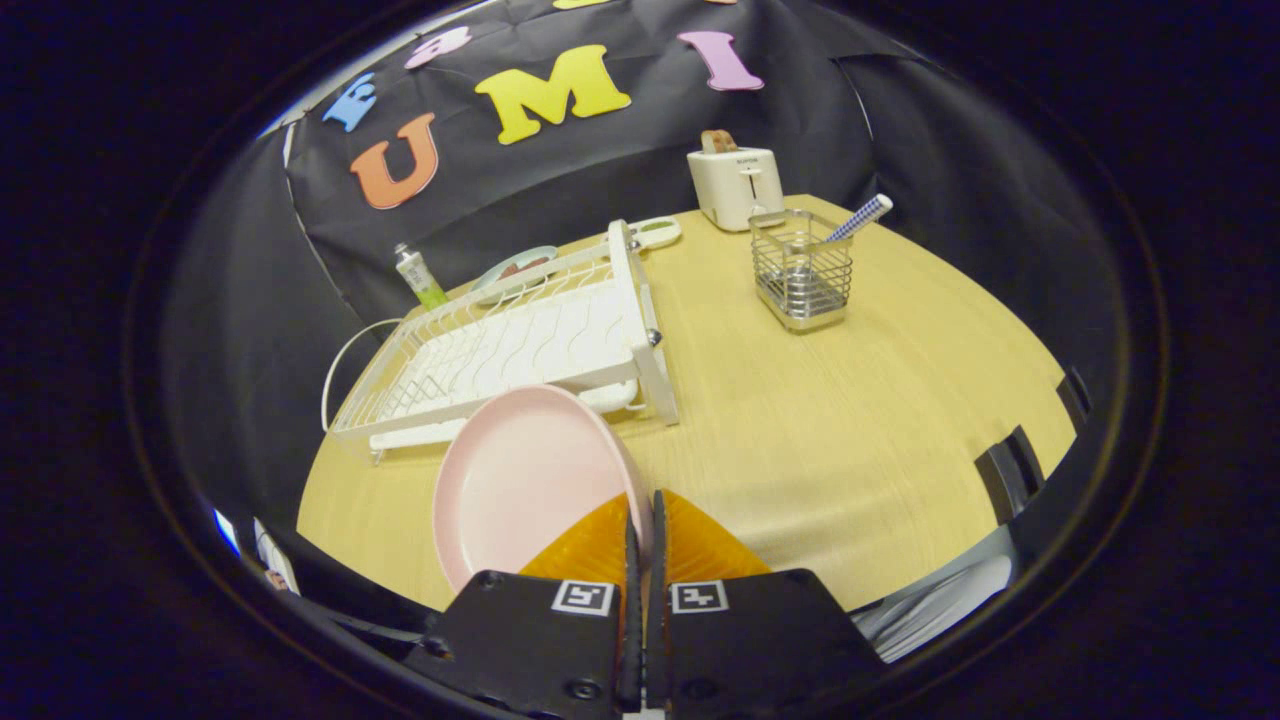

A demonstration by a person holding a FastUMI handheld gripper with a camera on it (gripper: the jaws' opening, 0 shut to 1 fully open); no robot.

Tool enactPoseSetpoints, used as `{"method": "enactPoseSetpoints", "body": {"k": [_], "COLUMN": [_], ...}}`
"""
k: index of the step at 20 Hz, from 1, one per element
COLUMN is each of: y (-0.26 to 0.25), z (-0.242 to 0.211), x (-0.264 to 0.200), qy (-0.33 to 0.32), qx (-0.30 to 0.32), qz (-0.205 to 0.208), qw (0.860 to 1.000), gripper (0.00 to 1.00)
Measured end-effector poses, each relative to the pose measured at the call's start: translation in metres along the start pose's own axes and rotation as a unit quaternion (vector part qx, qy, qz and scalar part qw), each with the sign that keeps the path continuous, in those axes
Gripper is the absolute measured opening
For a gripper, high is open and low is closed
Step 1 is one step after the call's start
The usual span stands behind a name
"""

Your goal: Take the plate from the dish rack, then take the spoon from the basket and place it into the plate.

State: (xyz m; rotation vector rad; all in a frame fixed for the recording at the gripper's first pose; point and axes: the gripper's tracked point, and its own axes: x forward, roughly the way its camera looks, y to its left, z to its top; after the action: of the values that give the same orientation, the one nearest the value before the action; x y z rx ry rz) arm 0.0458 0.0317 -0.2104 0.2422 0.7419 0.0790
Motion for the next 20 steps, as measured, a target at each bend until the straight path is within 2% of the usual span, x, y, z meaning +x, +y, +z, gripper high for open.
{"method": "enactPoseSetpoints", "body": {"k": [8, 13, 16, 18, 20], "y": [-0.014, -0.041, -0.053, -0.061, -0.07], "z": [-0.005, 0.028, 0.045, 0.055, 0.067], "x": [0.009, -0.007, -0.019, -0.024, -0.029], "qy": [-0.008, -0.097, -0.144, -0.172, -0.196], "qx": [-0.002, -0.04, -0.069, -0.071, -0.071], "qz": [-0.006, -0.04, -0.045, -0.041, -0.039], "qw": [1.0, 0.994, 0.986, 0.982, 0.977], "gripper": [0.09, 0.14, 0.82, 1.0, 1.0]}}
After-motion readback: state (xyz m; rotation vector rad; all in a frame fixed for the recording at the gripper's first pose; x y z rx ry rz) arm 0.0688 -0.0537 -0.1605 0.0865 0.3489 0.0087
